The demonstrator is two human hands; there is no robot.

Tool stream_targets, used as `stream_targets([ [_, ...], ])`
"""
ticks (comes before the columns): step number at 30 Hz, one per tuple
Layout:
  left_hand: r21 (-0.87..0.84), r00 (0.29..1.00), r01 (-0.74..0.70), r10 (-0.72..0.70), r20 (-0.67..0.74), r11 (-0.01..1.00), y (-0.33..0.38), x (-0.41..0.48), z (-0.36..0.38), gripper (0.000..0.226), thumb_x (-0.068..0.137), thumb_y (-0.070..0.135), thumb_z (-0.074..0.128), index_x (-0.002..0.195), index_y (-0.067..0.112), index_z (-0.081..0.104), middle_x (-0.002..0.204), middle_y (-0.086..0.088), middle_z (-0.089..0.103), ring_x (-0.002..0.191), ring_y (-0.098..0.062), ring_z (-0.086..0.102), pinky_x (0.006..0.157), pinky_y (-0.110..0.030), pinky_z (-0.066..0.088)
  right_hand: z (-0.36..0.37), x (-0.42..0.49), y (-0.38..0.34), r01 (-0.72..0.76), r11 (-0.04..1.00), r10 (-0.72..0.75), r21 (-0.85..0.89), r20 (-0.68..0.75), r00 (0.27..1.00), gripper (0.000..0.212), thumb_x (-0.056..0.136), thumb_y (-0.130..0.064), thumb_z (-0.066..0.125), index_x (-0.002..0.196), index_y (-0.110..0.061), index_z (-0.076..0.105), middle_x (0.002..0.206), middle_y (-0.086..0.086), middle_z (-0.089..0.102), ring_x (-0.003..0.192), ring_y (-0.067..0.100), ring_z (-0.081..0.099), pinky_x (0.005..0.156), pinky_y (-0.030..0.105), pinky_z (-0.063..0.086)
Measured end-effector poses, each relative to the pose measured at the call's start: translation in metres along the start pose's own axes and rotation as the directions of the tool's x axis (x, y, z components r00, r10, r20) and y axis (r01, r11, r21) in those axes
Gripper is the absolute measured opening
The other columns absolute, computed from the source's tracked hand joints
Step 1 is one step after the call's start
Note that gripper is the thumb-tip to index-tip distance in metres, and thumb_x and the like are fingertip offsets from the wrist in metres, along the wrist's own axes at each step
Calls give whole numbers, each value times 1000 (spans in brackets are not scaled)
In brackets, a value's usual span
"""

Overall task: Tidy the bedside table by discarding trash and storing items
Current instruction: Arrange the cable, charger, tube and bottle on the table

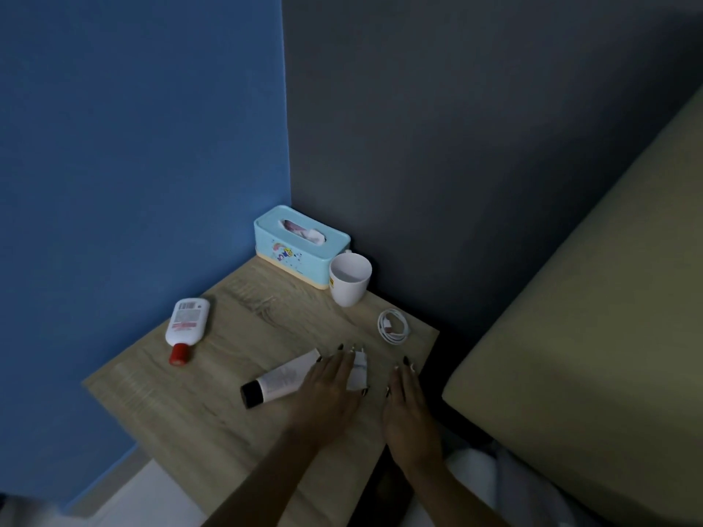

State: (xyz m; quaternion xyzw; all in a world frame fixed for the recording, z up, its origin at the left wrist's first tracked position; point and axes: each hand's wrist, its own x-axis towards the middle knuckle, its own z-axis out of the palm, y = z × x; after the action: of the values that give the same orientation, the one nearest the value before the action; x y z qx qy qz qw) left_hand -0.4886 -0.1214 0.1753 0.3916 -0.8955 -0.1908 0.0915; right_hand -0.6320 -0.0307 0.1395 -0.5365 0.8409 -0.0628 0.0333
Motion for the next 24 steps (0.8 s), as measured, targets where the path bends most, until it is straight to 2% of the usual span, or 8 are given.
stream_targets([
  [3, -49, 997, 36, -39, -69, 998, 11, 2, 15, 72, 87, 51, 33, 140, 3, 41, 143, -16, 47, 128, -27, 52, 106, -37, 39, 2, -1, 1, 22, 1000, -21, -21, 33, 999, 54, 91, -19, 26, 136, 4, 45, 144, 22, 45, 139, 31, 36, 114, 35, 13],
  [5, -107, 996, 70, -76, -53, 992, 19, 2, 19, 81, 85, 58, 21, 149, 9, 20, 156, -10, 24, 142, -23, 31, 115, -30, 19, 0, -2, 1, -21, 1000, 20, 11, 32, 999, 53, 89, -20, 30, 133, 3, 51, 141, 21, 49, 135, 30, 42, 112, 31, 11],
  [7, -137, 994, 86, -94, -49, 987, 23, 2, 24, 81, 83, 60, 13, 150, 15, 3, 160, -6, 9, 147, -18, 17, 116, -25, 11, 2, -3, 2, 0, 1000, 1, -8, 22, 1000, 54, 91, -21, 30, 136, 2, 47, 145, 21, 44, 139, 30, 37, 113, 32, 9],
  [10, -219, 988, 108, -129, -84, 970, 23, 6, 31, 67, 96, 47, 31, 149, 16, 3, 160, -6, 11, 146, -17, 18, 114, -21, 14, 9, -2, 3, 52, 995, -51, -84, 15, 999, 56, 92, -21, 26, 142, 1, 37, 152, 20, 32, 145, 31, 23, 114, 38, 11],
  [14, -384, 969, 159, -218, -115, 909, 19, 13, 40, 65, 98, 24, 45, 149, 19, 5, 157, -7, 23, 142, -20, 30, 109, -26, 32, 6, 3, 4, 16, 999, -17, -50, -9, 1000, 55, 88, -24, 32, 134, 0, 51, 142, 21, 48, 136, 30, 42, 112, 37, 31],
  [17, -439, 970, 133, -208, -126, 888, 18, 24, 40, 69, 98, 25, 46, 147, 26, -4, 156, -8, 25, 138, -22, 38, 107, -32, 40, 11, 5, 4, 1, 998, -2, -67, -25, 1000, 56, 87, -25, 32, 130, 2, 55, 137, 23, 52, 129, 32, 50, 102, 42, 44],
  [21, -421, 968, 151, -220, -121, 894, 12, 53, 30, 68, 99, 31, 42, 149, 22, -3, 157, -7, 24, 136, -23, 40, 101, -31, 42, 16, 8, 1, -8, 995, 7, -101, -17, 1000, 56, 91, -21, 24, 126, 9, 55, 133, 29, 53, 123, 38, 54, 96, 48, 48],
  [24, -435, 968, 154, -224, -115, 887, 4, 73, 25, 67, 98, 34, 42, 150, 27, -1, 156, -6, 26, 138, -22, 37, 107, -37, 39, 18, 11, 0, 10, 993, -15, -117, -38, 999, 55, 89, -20, 27, 126, 11, 53, 134, 31, 51, 125, 40, 52, 98, 49, 48],
])
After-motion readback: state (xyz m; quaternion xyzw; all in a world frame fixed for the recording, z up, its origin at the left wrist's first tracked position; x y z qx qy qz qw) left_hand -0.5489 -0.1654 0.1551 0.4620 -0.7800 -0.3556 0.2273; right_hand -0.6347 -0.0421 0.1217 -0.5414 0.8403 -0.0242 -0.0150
